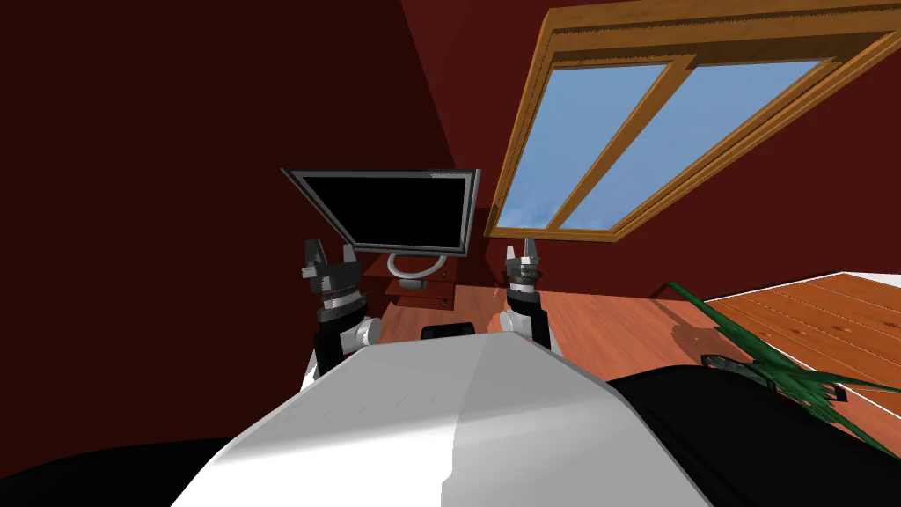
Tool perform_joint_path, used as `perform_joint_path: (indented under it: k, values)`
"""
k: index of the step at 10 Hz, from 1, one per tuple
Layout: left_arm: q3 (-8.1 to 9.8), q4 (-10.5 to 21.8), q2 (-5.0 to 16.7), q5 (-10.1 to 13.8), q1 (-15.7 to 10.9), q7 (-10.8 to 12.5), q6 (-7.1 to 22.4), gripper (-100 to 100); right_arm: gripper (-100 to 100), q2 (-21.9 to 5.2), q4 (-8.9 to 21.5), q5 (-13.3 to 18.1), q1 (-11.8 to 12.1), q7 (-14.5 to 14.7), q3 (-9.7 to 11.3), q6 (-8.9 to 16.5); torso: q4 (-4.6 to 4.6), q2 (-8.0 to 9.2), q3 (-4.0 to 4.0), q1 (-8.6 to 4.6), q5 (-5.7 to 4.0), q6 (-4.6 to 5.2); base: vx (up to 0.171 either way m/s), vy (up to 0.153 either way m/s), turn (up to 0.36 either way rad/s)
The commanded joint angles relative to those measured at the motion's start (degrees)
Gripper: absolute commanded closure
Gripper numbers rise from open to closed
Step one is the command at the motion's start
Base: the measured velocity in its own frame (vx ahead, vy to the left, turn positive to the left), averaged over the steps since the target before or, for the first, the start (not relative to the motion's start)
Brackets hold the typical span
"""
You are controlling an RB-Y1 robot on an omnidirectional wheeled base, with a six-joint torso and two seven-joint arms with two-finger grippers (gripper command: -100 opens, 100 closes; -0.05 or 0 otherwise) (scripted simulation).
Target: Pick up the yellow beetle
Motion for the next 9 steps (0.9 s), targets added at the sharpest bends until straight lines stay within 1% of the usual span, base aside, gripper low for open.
perform_joint_path:
  k: [1, 3, 5, 6, 7, 8, 9]
  values:
    - [0.0, 0.0, 0.0, 0.0, 0.0, 0.0, 0.0, 0, -100, -1.8, 0.5, -0.3, -0.3, 1.9, 0.3, 1.3, 0.0, 0.0, 0.0, 0.0, 0.0, 0.0, 0.008, 0.007, 0.093]
    - [0.0, 0.0, 0.0, 0.0, 0.0, 0.0, 0.0, 0, -100, -3.6, 1.3, -0.7, -0.8, 4.6, 0.8, 3.2, -0.01, -0.06, -0.03, 0.02, 0.0, -0.01, 0.019, 0.011, 0.093]
    - [0.0, 0.0, 0.0, 0.0, 0.0, 0.0, 0.0, 0, -100, -5.5, 2.2, -1.3, -1.3, 7.8, 1.5, 5.7, -0.02, -0.09, -0.05, 0.04, 0.01, -0.01, 0.02, 0.015, 0.119]
    - [0.0, 0.0, 0.0, 0.0, 0.0, 0.0, 0.0, 0, -100, -5.5, 2.2, -1.3, -1.3, 8.4, 1.5, 5.7, -0.02, -0.09, -0.05, 0.06, 0.01, -0.02, 0.016, 0.01, 0.038]
    - [0.0, 0.0, 0.0, 0.0, 0.0, 0.0, 0.0, 0, -100, -6.4, 2.7, -1.6, -1.7, 10.6, 1.9, 7.2, -0.02, -0.07, -0.04, 0.04, 0.01, 0.01, 0.014, 0.012, 0.09]
    - [0.0, 0.0, 0.0, 0.0, 0.0, 0.0, 0.0, 0, -100, -7.4, 3.2, -2.0, -2.0, 12.1, 2.3, 8.8, -0.02, -0.07, -0.04, 0.04, 0.01, -0.01, 0.022, 0.013, 0.178]
    - [0.0, 0.0, 0.0, 0.0, 0.0, 0.0, 0.0, 0, -100, -7.4, 3.2, -2.0, -2.0, 13.0, 2.3, 8.8, -0.02, -0.09, -0.05, 0.05, 0.01, -0.02, 0.02, 0.005, 0.04]
